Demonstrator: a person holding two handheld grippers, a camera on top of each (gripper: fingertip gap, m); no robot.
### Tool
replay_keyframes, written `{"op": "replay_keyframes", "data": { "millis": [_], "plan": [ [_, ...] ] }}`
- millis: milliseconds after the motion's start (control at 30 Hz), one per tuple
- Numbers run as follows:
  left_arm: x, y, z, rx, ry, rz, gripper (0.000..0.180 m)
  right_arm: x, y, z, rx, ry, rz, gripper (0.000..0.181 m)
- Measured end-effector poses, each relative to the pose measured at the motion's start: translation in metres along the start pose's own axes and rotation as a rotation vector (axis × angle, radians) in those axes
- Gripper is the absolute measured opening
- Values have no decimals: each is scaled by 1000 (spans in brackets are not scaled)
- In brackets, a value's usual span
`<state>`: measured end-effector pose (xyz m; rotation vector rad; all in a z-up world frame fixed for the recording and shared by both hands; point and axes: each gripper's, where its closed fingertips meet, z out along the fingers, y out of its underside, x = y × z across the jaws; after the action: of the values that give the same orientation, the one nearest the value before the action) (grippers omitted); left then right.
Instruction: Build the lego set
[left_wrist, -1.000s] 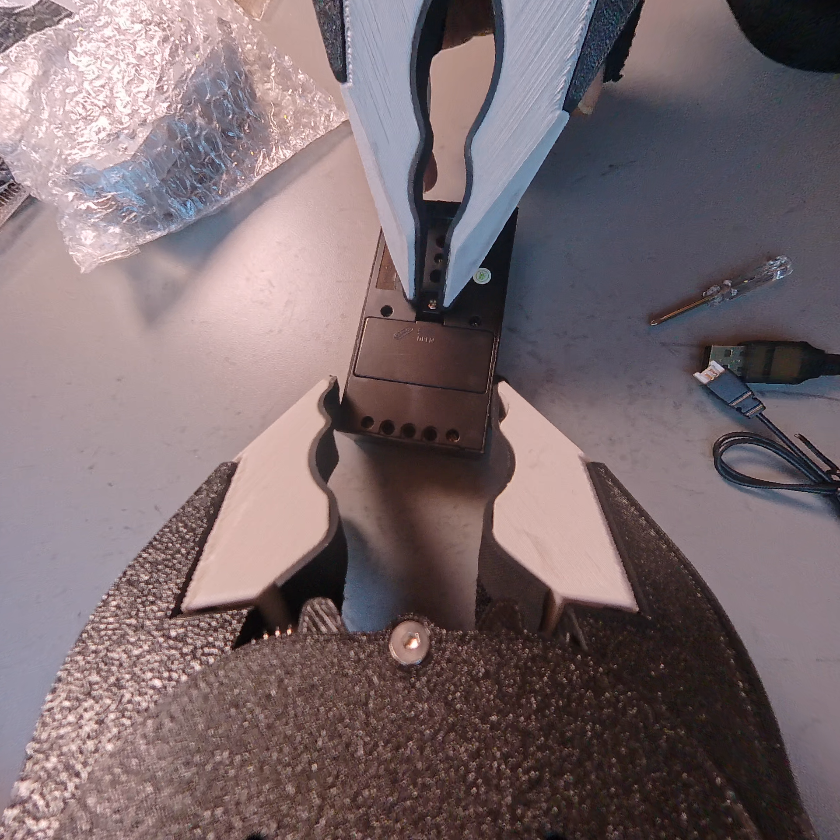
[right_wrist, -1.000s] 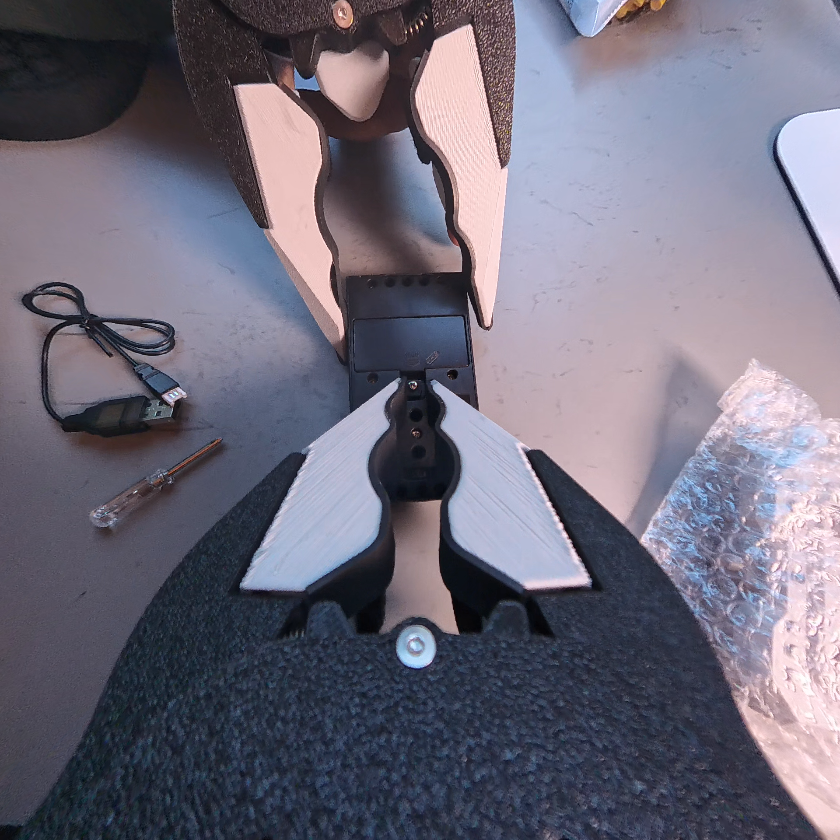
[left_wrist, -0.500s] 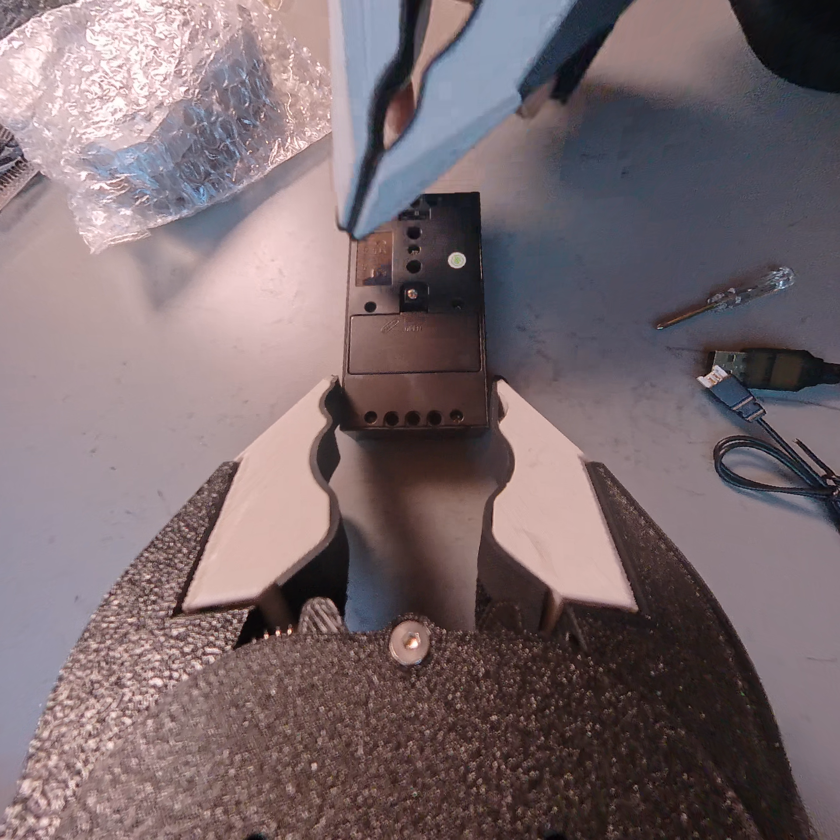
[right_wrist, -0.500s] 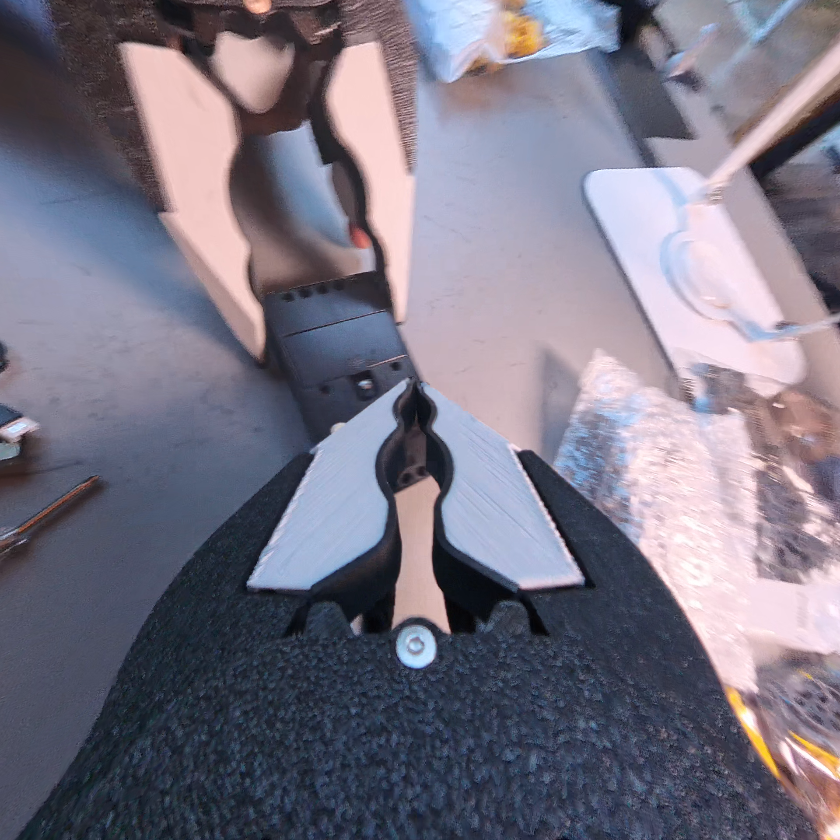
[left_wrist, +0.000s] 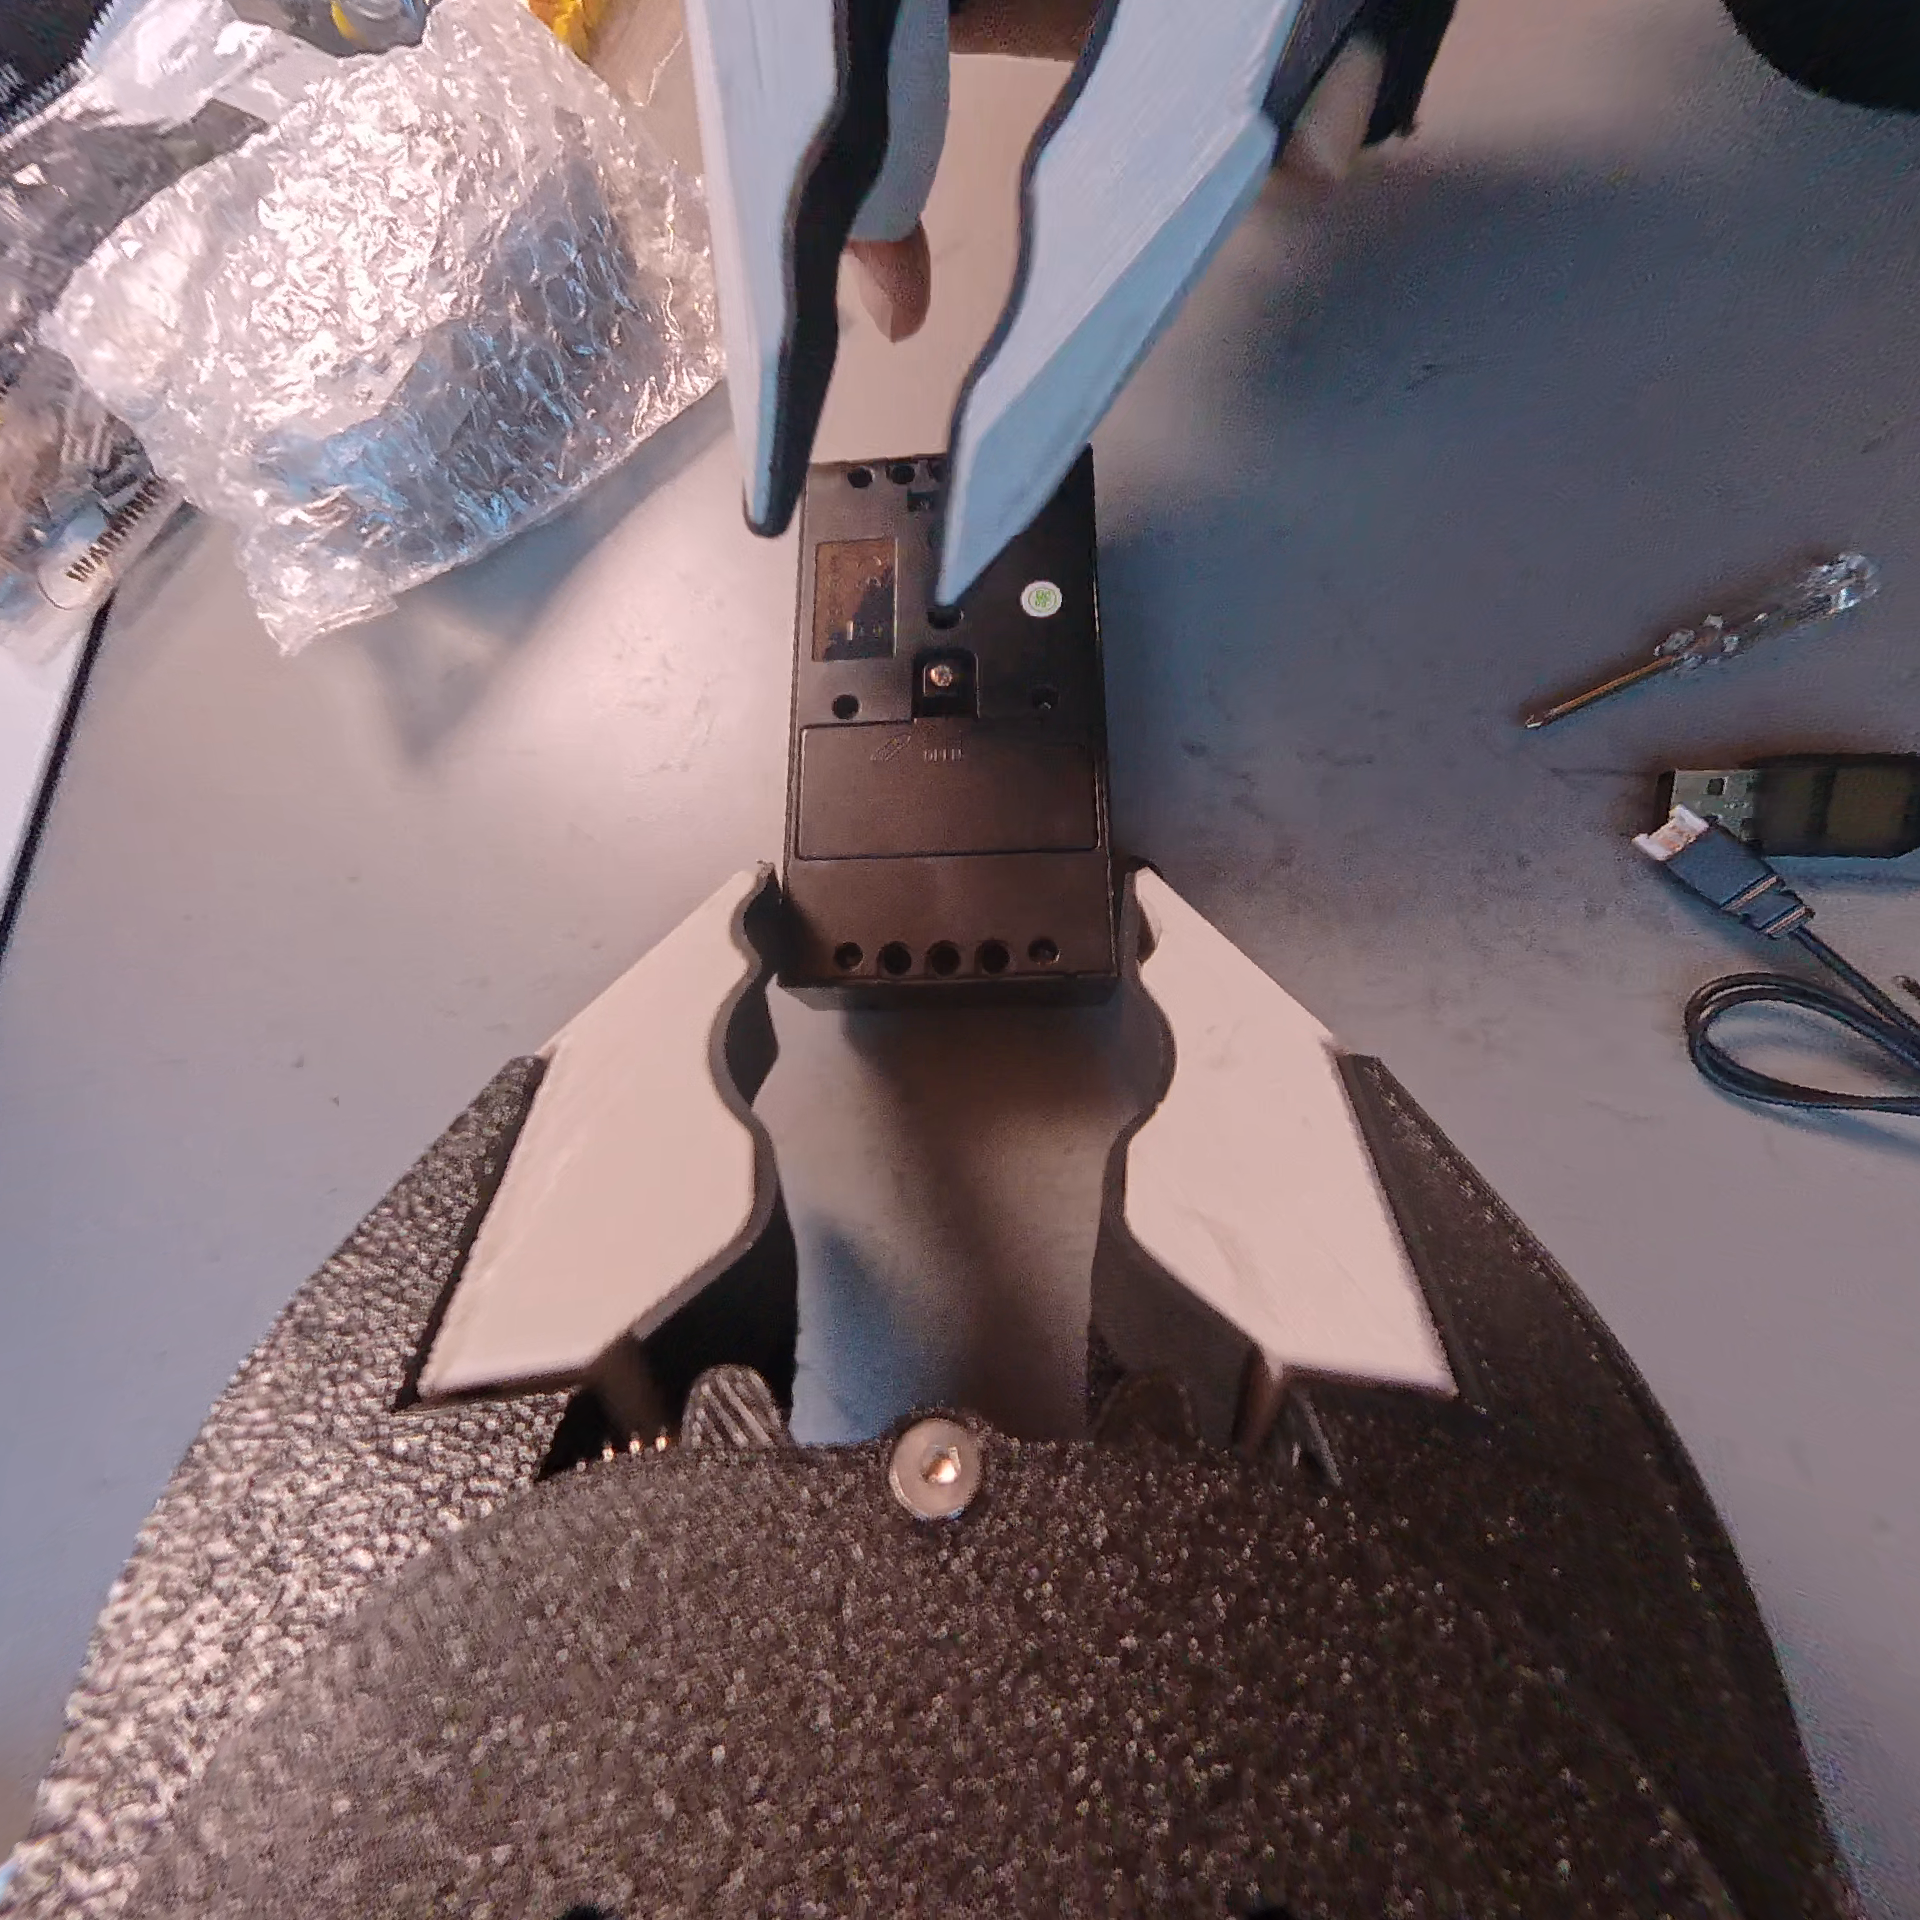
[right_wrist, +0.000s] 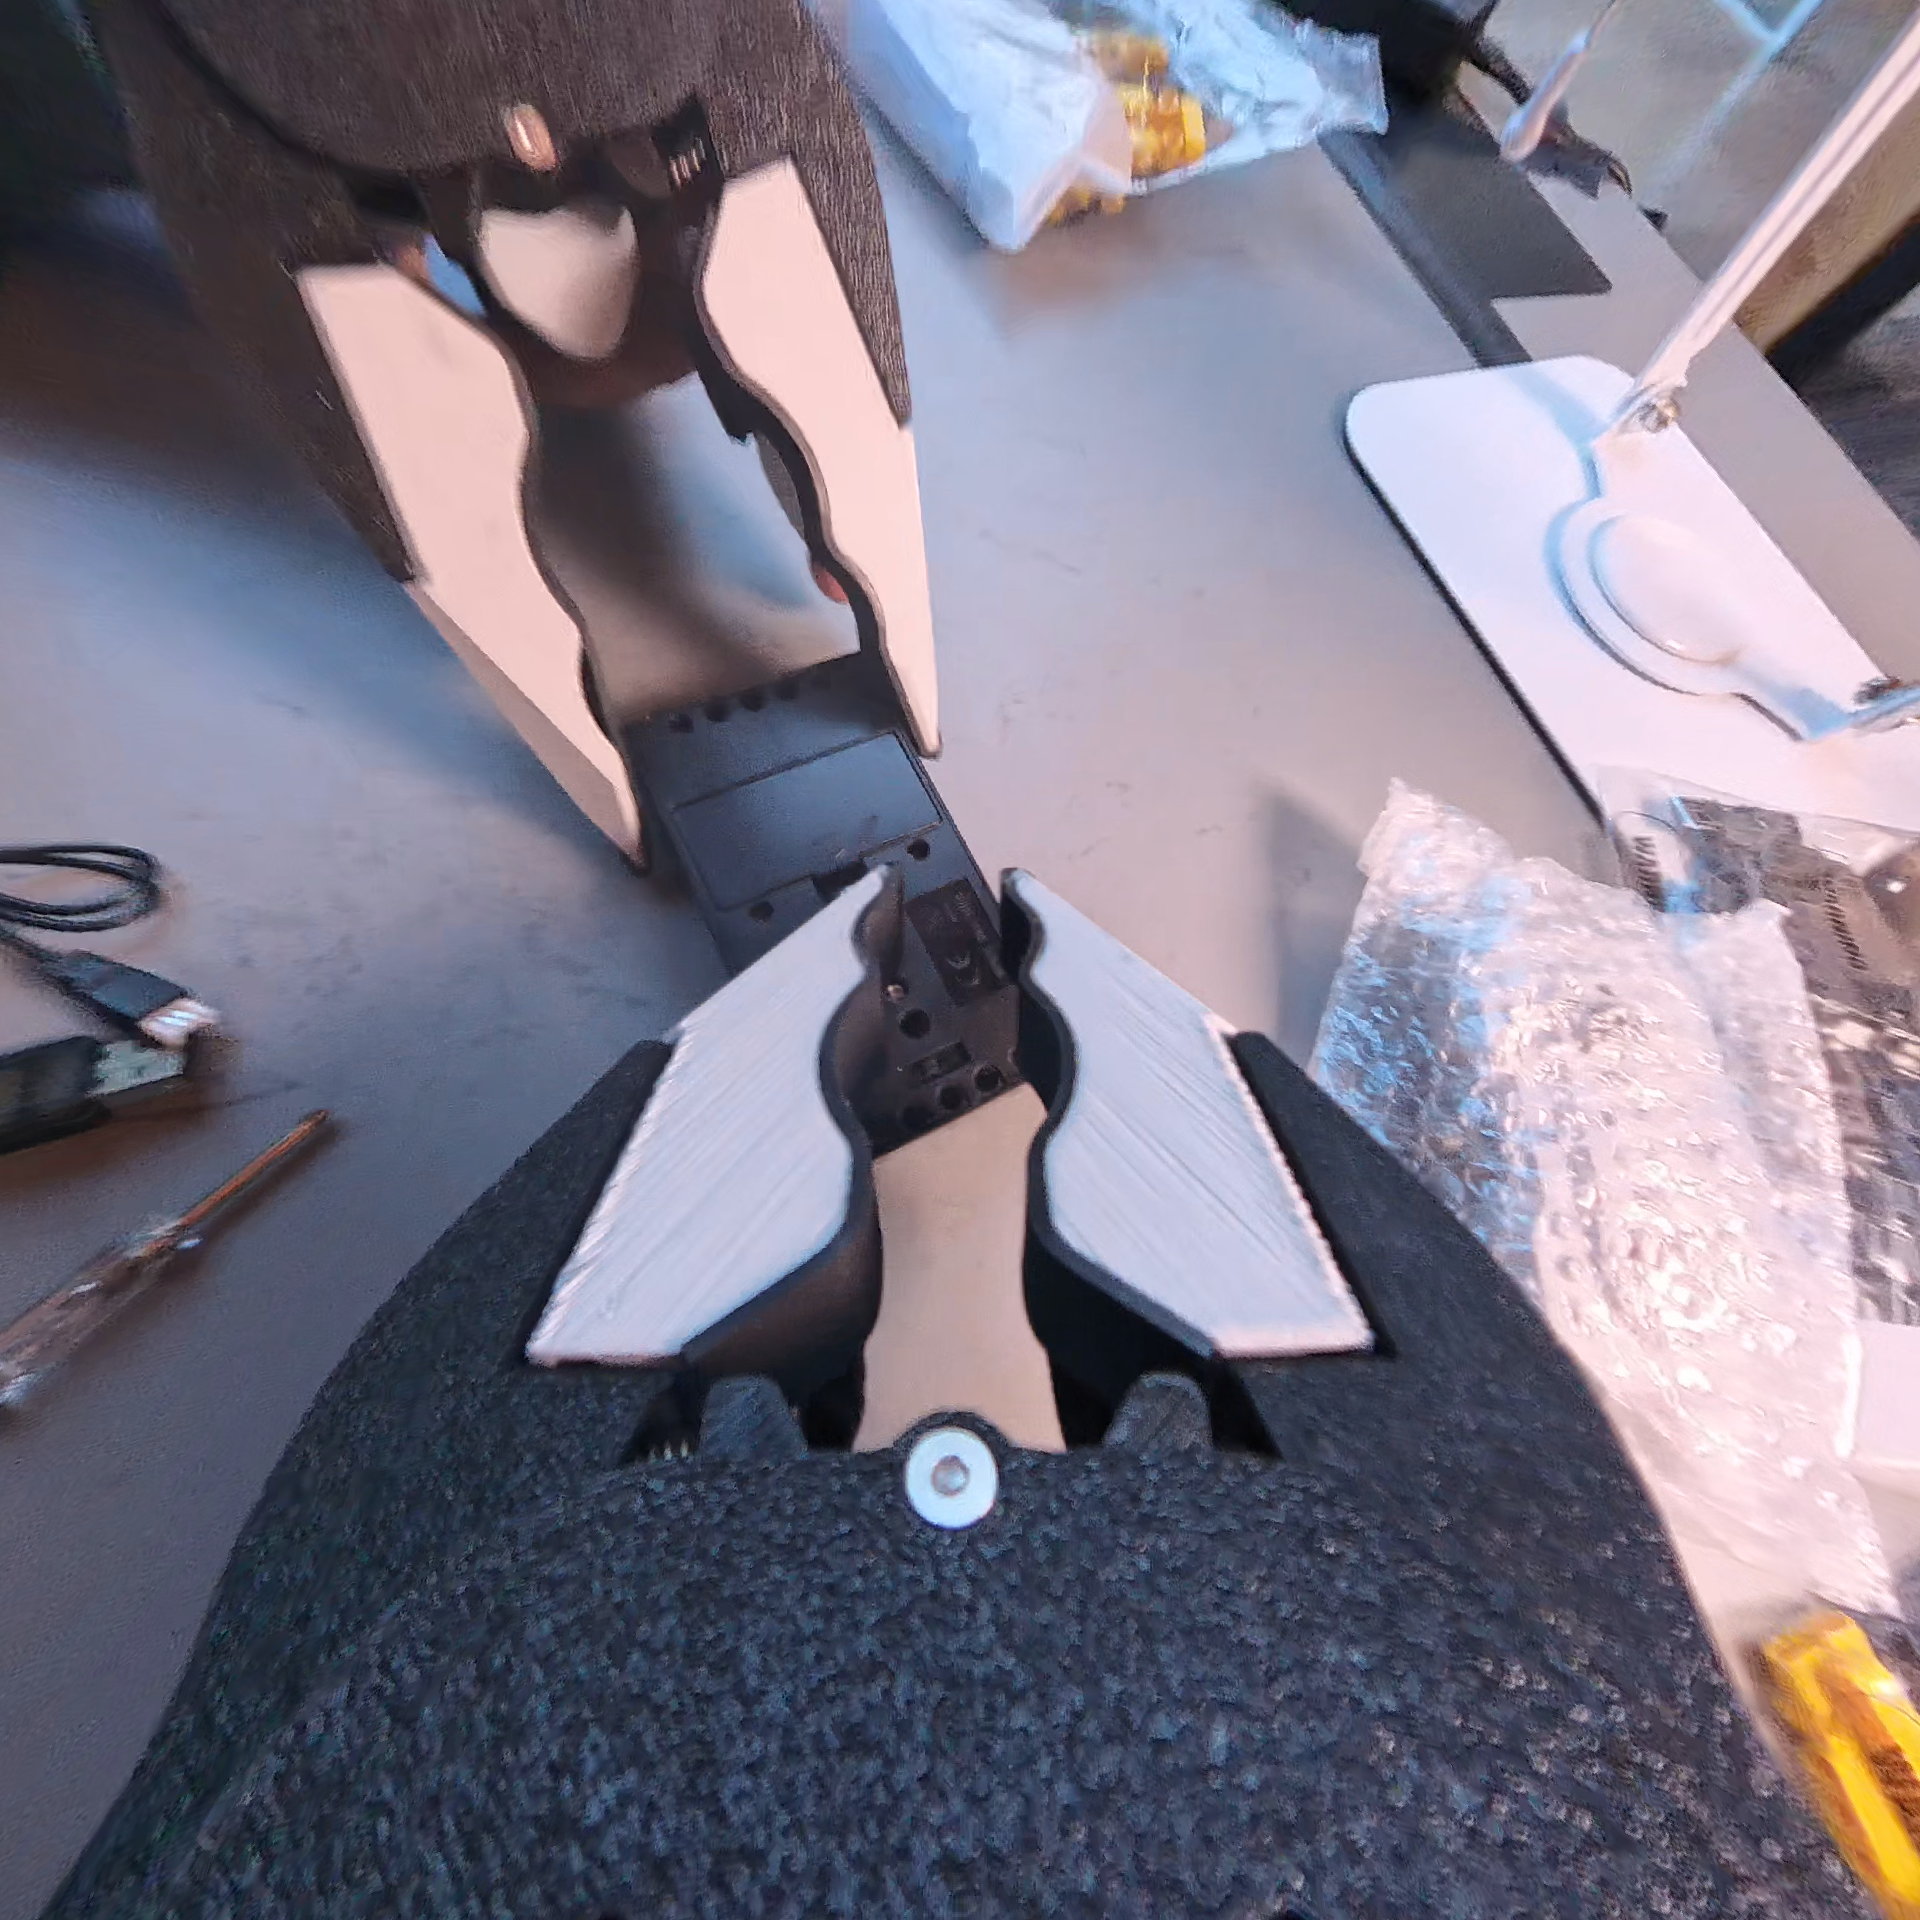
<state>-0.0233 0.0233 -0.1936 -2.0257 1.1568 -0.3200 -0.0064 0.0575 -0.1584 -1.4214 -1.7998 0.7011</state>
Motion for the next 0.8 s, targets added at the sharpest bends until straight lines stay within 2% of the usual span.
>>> {"op": "replay_keyframes", "data": {
  "millis": [67, 133, 167, 200, 267, 333, 367, 400, 467, 567, 667, 800],
  "plan": [
    [-3, -2, -1, 11, -37, 72, 64, -6, -5, -8, 27, -70, 27, 43],
    [-5, -5, -2, 27, -77, 157, 64, -9, 8, -10, -33, -89, -40, 69],
    [-6, -6, -2, 37, -99, 207, 64, -7, 19, -8, -80, -77, -81, 75],
    [-6, -9, -3, 51, -125, 266, 64, -6, 28, -5, -115, -63, -120, 76],
    [-5, -15, -6, 72, -183, 384, 64, -10, 36, 0, -127, -59, -201, 67],
    [-3, -24, -13, 141, -205, 410, 64, -8, 31, -1, -85, -2, -293, 66],
    [-2, -29, -18, 187, -179, 349, 65, -7, 25, -3, -40, 33, -329, 66],
    [-2, -33, -24, 231, -142, 247, 75, -4, 19, -5, 7, 86, -390, 66],
    [-13, -38, -37, 315, -97, 50, 75, 2, 11, -12, 59, 220, -551, 66],
    [-22, -33, -39, 318, -26, -142, 76, -2, -7, -20, 137, 358, -772, 65],
    [-22, -28, -28, 270, -17, -145, 79, -16, -20, -20, 199, 402, -922, 65],
    [-22, -29, -26, 270, 18, -93, 81, -41, -35, -21, 287, 377, -981, 65]
  ]
}}
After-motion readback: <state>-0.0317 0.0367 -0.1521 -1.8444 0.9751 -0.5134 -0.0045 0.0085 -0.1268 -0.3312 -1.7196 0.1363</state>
